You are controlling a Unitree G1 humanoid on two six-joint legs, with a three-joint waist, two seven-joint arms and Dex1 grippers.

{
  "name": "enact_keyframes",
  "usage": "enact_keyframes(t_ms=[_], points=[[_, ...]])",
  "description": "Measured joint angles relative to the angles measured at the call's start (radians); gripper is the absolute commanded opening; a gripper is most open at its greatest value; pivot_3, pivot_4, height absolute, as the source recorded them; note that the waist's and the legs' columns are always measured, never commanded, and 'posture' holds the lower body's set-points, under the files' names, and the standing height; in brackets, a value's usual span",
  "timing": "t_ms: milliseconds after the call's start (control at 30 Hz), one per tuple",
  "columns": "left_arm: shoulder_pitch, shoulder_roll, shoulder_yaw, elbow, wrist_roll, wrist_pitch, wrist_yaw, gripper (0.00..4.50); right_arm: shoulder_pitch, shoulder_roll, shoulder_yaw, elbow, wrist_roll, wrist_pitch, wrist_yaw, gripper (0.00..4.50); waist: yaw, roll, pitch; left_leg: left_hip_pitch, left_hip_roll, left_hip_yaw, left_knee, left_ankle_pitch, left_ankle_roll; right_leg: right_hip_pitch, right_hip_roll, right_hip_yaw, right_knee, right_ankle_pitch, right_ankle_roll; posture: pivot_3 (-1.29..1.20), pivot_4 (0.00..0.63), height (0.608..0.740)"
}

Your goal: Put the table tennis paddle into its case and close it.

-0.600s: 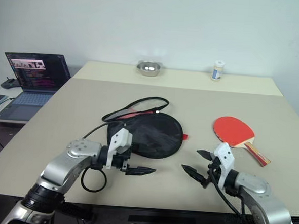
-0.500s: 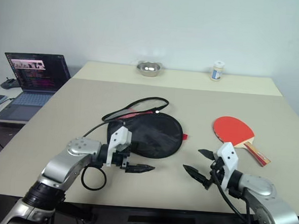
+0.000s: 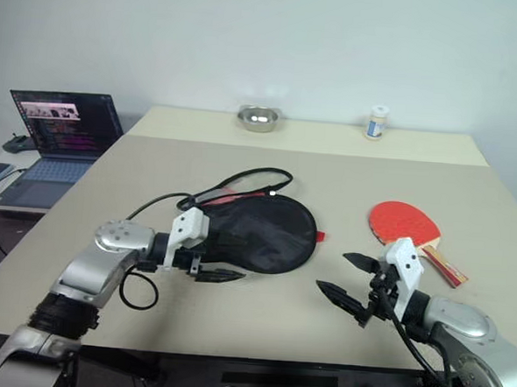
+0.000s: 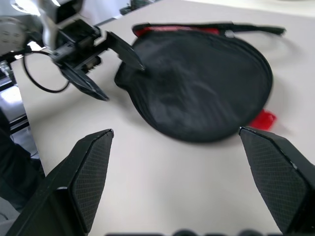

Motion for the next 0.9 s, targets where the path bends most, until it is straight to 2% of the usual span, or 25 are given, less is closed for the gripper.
enact_keyframes(t_ms=[100,233,533,800,900], points=[[-0.097,-0.057,-0.044,0.165,0.079,-0.111,-0.004,3.96,-0.030,0.005,0.027,0.001,0.000,-0.001,-0.010,4.47,0.008,0.000,0.000,-0.001,-0.001,0.000,0.000,0.000,0.000,0.000,0.000,0.000,-0.001,0.000,0.000,0.00,0.150,0.740],[-0.153,-0.118,-0.085,0.309,0.136,-0.221,-0.028,3.96,-0.026,0.005,0.023,-0.019,0.021,0.006,-0.037,4.47,0.006,-0.001,0.000,-0.004,-0.001,0.000,0.000,0.000,0.000,-0.001,0.000,0.000,-0.002,0.002,-0.003,0.00,0.150,0.740],[-0.199,-0.125,-0.101,0.462,0.170,-0.399,-0.140,3.96,0.051,-0.012,0.001,-0.093,0.072,0.024,-0.067,4.47,-0.002,-0.001,0.000,-0.001,0.000,0.000,0.000,0.000,0.000,-0.001,0.000,0.000,0.000,0.000,0.001,0.00,0.150,0.740],[-0.239,-0.126,-0.102,0.620,0.236,-0.575,-0.142,3.96,0.081,-0.005,0.002,-0.103,0.062,0.008,-0.093,4.47,-0.001,-0.002,0.000,-0.002,-0.001,0.000,0.000,0.000,0.000,-0.001,0.000,0.000,-0.001,0.000,0.000,0.00,0.150,0.740],[-0.254,-0.132,-0.109,0.660,0.257,-0.660,-0.139,3.38,0.086,-0.005,0.003,-0.103,0.058,-0.007,-0.092,4.50,-0.001,-0.002,-0.001,-0.001,0.000,0.000,0.000,0.000,0.000,0.000,0.000,0.000,0.000,0.000,0.001,0.00,0.150,0.740]])
